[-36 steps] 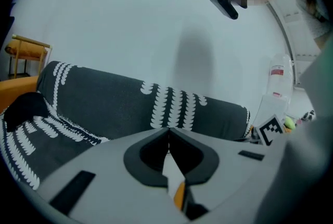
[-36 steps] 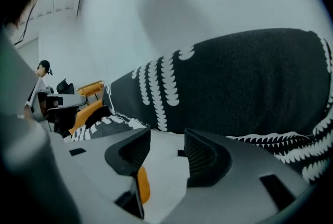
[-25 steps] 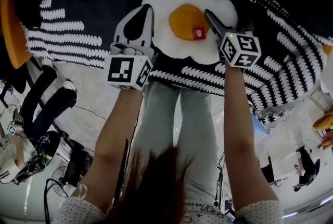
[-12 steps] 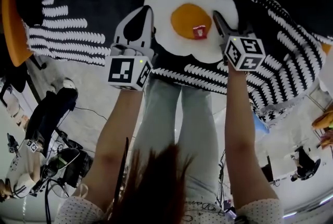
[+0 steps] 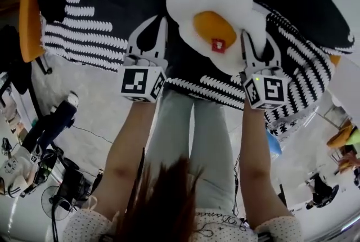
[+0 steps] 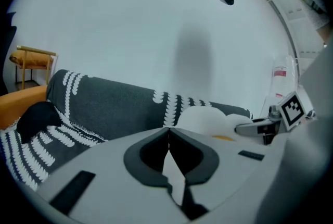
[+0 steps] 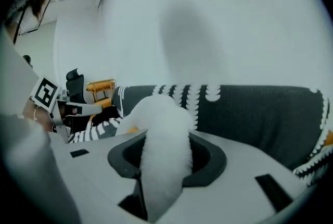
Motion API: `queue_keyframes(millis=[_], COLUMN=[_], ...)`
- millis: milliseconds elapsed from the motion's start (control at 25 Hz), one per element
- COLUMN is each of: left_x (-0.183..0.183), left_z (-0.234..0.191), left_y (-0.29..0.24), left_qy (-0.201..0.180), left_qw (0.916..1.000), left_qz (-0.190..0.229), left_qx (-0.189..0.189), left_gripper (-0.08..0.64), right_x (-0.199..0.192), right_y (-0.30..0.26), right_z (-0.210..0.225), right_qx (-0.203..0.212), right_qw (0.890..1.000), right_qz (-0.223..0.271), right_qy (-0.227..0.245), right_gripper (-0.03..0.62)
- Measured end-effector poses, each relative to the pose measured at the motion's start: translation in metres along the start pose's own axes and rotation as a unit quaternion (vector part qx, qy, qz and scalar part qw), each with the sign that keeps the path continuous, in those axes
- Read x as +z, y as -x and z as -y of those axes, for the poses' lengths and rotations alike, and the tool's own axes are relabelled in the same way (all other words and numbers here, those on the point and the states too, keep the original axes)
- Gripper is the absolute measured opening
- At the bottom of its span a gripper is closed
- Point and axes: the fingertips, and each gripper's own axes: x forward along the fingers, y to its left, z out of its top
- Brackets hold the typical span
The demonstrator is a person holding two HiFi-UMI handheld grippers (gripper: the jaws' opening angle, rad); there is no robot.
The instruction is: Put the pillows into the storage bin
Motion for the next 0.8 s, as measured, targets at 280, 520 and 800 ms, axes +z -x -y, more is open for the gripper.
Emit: queue_keyframes(millis=[280,520,800], left_x=[0.086,0.188,0.288], left_z=[-0.022,0.003,0.024], left_y=[0.039,0.073,0.106], left_qy=[-0.011,-0.045,-0.077], left_qw=[0.9987,0.9936,0.9837], left_qz=[0.048,0.098,0.152], left_qx=[-0.008,-0.036,-0.058], left_gripper=[0.003,0.003,0.003], right_x=[0.117,0.216,0.308], right_y=[0.054,0.125,0.186], right_z=[-0.014,-0.018,-0.039], right_qx=[-0.048,-0.112,-0.141], right_qw=[0.996,0.985,0.969], right_qz=[0.079,0.130,0.193], right_qy=[0.002,0.023,0.059], right_gripper=[0.164,0.172,0.177])
